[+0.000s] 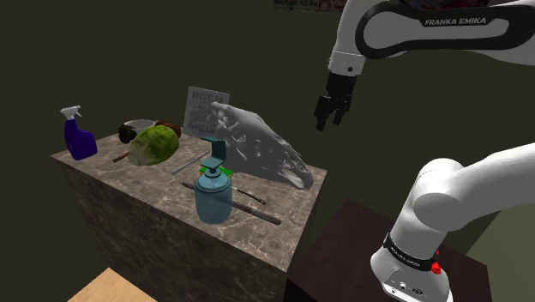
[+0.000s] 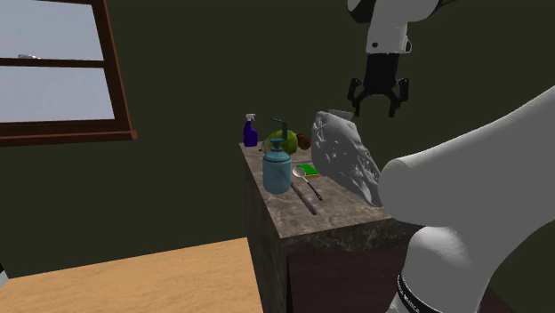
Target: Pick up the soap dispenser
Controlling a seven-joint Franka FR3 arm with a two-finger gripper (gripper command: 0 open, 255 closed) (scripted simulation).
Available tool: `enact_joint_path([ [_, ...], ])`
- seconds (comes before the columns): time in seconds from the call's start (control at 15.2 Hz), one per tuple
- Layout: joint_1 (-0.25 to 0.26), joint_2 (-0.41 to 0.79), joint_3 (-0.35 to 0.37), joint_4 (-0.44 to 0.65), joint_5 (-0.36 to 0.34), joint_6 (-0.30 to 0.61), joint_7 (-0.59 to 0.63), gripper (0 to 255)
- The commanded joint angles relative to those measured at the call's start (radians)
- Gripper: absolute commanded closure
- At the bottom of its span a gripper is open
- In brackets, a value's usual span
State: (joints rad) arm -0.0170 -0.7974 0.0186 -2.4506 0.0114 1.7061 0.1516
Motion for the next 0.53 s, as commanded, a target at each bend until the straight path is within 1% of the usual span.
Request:
enact_joint_path([
  [0.0,0.0,0.0,0.0,0.0,0.0,0.0,0.0,0],
  [0.46,0.056,0.26,0.071,0.174,0.062,0.05,0.04,0],
])
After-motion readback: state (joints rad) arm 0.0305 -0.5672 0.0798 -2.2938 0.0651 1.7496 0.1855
